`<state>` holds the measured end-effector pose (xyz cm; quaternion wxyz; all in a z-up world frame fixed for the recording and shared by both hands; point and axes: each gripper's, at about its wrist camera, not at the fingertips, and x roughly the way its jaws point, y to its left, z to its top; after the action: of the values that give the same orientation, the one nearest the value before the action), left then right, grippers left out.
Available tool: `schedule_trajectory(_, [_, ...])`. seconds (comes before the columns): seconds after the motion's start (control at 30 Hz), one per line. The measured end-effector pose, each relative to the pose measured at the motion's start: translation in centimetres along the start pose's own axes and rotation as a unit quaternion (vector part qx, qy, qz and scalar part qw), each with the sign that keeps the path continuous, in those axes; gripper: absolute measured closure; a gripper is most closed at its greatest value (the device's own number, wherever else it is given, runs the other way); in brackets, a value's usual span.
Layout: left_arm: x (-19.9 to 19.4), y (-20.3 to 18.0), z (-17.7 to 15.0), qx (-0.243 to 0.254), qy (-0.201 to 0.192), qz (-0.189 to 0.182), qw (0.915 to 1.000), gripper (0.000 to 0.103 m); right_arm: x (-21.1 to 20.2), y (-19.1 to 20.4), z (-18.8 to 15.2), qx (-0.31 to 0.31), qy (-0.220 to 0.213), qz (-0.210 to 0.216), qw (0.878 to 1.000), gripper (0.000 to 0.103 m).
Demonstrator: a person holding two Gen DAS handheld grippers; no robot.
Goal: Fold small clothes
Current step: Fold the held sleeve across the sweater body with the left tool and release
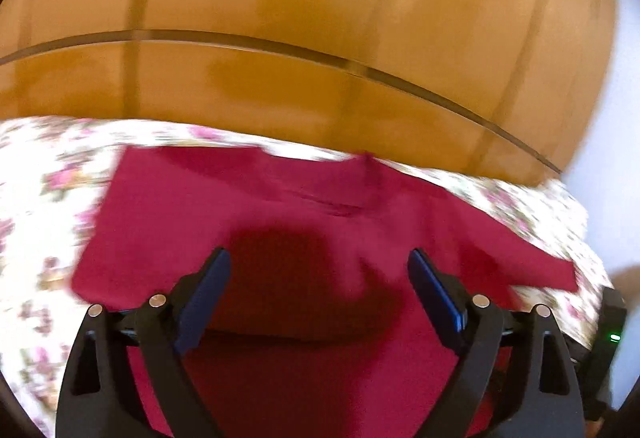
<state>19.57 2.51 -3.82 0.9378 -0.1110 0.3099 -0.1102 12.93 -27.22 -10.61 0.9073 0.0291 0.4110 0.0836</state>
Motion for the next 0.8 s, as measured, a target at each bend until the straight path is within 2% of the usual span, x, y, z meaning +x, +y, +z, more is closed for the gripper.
schedule_trajectory(0.1, [-0.4,4.3,-0.4,-0.036,-0.016,0.096,0.9946,0.014,0.0,-0.1,0.0,-0.001,0.0,0.0,1.0,0.002])
schedule_trajectory(0.17, [-0.3,7.4,-1.2,-0.081,-0.015,0.132,0.9878,0.014,-0.1,-0.1,-0.1,0.0,-0.003,0.0,1.0,0.002])
schedule_trajectory(0.2, [0.0,8.7,-1.7,-0.112,-0.006,0.127,0.9855,0.014,-0.1,-0.1,-0.1,0.0,-0.004,0.001,1.0,0.002])
schedule_trajectory(0.27, [0.8,12.4,-2.9,-0.202,0.024,0.106,0.9733,0.014,-0.4,-0.2,-0.2,0.001,-0.011,0.002,1.0,0.002])
schedule_trajectory(0.33, [0.9,13.4,-3.2,-0.233,0.02,0.088,0.9682,0.016,-1.2,-0.3,-0.4,0.006,-0.032,-0.007,0.999,0.002])
schedule_trajectory(0.4, [0.9,12.6,-3.0,-0.211,0.019,0.099,0.9722,0.015,-2.4,0.0,-0.4,0.005,-0.056,-0.011,0.998,0.002])
schedule_trajectory(0.5, [1.4,12.0,-2.8,-0.198,0.029,0.104,0.9742,0.013,-3.4,0.8,1.3,-0.008,-0.074,0.038,0.996,0.003])
schedule_trajectory(0.53, [1.5,12.1,-2.9,-0.2,0.03,0.103,0.9739,0.013,-3.2,1.3,2.5,-0.009,-0.068,0.051,0.996,0.004])
schedule_trajectory(0.67, [1.5,12.4,-2.8,-0.205,0.027,0.097,0.9736,0.013,0.7,2.0,6.9,0.03,-0.01,0.074,0.997,0.033])
schedule_trajectory(0.8, [1.5,12.7,-2.8,-0.209,0.025,0.091,0.9735,0.011,4.2,1.7,8.9,0.065,0.002,0.081,0.995,0.035])
